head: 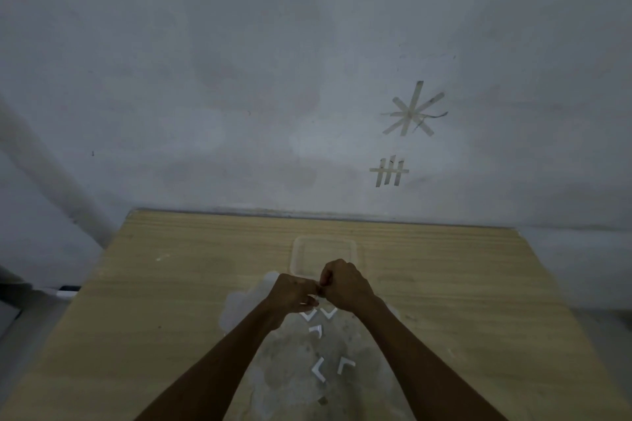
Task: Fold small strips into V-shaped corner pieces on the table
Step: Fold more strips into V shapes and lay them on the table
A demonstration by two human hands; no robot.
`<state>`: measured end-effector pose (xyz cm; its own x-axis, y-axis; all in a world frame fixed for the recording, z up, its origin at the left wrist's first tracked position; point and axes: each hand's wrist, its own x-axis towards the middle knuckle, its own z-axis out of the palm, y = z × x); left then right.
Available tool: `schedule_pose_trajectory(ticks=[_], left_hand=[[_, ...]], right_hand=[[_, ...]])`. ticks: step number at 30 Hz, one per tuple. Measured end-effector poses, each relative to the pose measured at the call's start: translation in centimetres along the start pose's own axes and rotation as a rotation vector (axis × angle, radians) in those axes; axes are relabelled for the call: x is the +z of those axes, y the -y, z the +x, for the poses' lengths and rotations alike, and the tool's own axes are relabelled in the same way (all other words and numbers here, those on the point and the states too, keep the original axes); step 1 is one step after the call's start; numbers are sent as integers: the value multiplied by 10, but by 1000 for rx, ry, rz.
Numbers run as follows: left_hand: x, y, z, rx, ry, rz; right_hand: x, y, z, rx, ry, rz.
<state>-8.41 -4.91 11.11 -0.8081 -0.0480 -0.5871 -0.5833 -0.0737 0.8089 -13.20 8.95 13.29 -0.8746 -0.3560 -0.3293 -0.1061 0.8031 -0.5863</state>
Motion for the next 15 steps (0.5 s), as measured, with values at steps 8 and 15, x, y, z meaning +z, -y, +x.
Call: schedule_pose_trajectory(ticks=[8,15], left_hand=[[2,-1,-1,-24,-26,-62],[3,-3,-5,-46,-65,-194]], right_hand=[[0,-2,-3,-72,-1,-95],[9,-2,-8,-77,-132,-47]])
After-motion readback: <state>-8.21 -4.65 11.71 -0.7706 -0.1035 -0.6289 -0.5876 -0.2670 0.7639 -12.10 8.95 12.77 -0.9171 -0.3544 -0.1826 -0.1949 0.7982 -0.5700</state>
